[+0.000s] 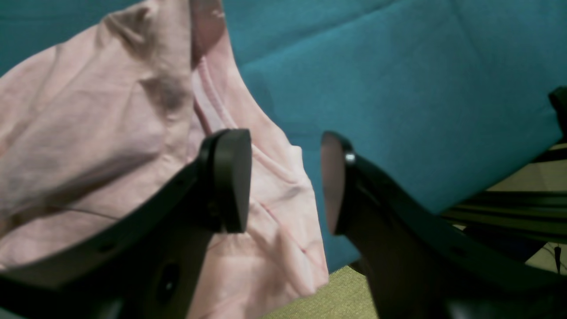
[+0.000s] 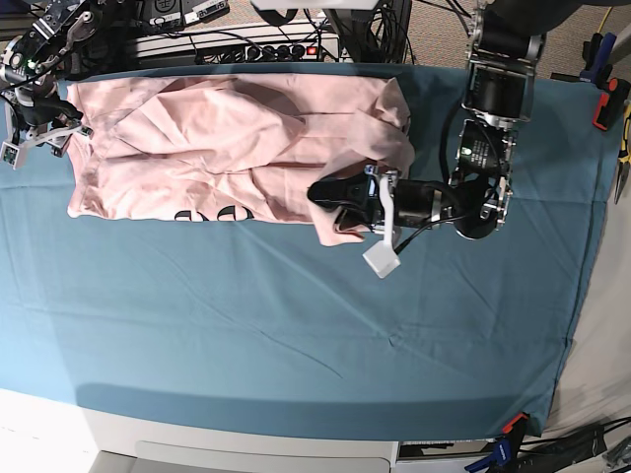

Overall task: Fold the T-shirt properly
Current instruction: 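Fold the held hem end over toward the right gripper with the left gripper, then lower the folded end onto the shirt body with the left gripper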

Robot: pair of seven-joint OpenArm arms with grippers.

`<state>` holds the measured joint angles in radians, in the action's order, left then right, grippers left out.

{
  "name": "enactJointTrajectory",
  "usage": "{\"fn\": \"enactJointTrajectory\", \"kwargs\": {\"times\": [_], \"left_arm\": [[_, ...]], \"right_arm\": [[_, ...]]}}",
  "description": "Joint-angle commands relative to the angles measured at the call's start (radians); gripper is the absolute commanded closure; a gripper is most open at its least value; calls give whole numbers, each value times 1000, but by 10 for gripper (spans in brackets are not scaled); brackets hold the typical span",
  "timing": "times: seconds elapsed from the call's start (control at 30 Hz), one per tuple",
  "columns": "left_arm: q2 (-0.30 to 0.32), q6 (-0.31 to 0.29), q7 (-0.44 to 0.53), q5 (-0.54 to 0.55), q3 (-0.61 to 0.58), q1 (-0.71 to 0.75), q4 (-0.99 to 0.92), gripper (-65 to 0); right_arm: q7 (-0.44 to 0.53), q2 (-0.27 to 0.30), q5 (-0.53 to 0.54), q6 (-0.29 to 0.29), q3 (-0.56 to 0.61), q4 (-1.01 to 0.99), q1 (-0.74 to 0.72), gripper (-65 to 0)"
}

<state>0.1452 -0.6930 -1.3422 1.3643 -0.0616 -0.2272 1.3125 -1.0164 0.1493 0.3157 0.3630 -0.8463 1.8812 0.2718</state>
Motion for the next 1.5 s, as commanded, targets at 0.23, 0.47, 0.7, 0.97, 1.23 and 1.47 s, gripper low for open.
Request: {"fn": "enactJointTrajectory", "kwargs": {"times": [0.23, 0.47, 0.7, 0.97, 1.23, 1.47], "left_arm": [[-68, -5, 20, 33, 5, -22, 13, 0], [-85, -5, 42, 11, -56, -21, 13, 0], [-88, -5, 147, -111, -112, -23, 13, 0], [-111, -5, 146, -116, -113, -19, 13, 0], [-151, -5, 146, -116, -113, -18, 13, 0], [-151, -5, 146, -116, -113, -17, 13, 0]], "right_arm": [[23, 17, 6, 7, -6, 16, -3, -259], [23, 17, 6, 8, -5, 16, -3, -259], [23, 17, 6, 8, -5, 16, -3, -259], [23, 17, 28, 8, -5, 16, -3, -259], [23, 17, 28, 8, -5, 16, -3, -259], [23, 17, 28, 8, -5, 16, -3, -259]]}}
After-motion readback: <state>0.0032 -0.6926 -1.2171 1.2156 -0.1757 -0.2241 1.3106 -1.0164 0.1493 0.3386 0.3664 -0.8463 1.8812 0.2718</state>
